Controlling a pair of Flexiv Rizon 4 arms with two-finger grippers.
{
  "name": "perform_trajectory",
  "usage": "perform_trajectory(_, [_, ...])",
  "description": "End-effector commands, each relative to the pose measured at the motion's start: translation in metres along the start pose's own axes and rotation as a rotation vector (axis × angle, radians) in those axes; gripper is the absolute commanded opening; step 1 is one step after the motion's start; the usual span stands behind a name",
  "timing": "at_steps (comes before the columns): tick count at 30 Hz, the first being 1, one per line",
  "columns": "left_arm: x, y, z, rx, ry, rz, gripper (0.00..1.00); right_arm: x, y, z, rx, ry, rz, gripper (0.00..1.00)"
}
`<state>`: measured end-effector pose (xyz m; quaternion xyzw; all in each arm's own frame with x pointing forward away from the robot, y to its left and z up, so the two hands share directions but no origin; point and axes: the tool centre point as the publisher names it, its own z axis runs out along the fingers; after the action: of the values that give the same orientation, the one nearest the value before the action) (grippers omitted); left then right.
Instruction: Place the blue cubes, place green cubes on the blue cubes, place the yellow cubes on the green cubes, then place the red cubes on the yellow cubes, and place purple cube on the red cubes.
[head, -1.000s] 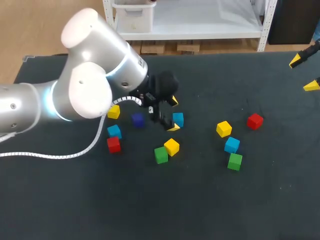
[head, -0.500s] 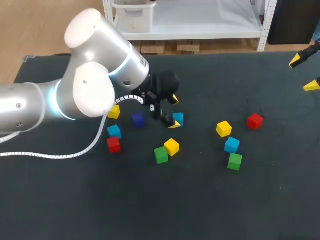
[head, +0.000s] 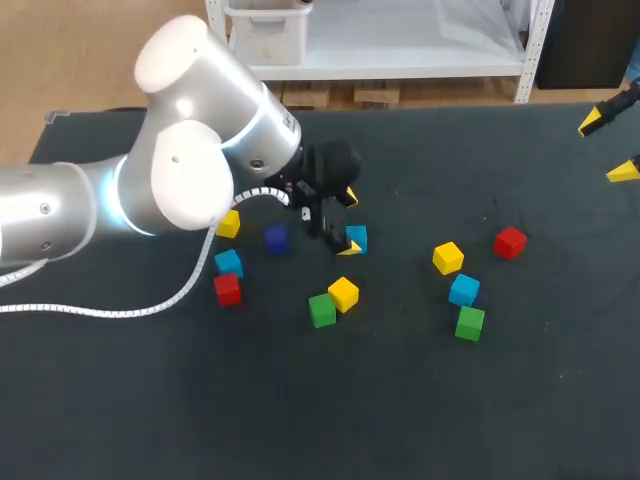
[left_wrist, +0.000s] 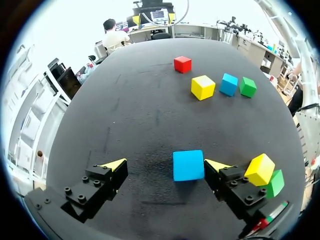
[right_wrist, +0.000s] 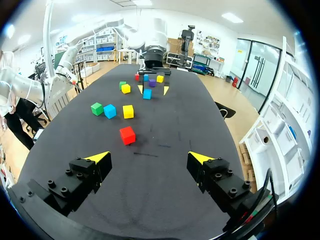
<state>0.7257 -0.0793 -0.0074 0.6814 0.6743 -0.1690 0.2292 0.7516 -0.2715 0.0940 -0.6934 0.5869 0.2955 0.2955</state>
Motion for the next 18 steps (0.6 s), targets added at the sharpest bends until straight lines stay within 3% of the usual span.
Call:
perform_trajectory(1, [-0.0001,0.0049,0.0018,0.008,0.003,0.003,1.0,-0.0007,0.0017,0.0003,0.004,0.001,-0.001,1.0])
perform_trajectory(18, [0.0018,0.0139,0.0009,0.007,0.008,0.015,1.0,-0.0007,0.0017,0.0003,0.004,0.001,-0.001,1.0])
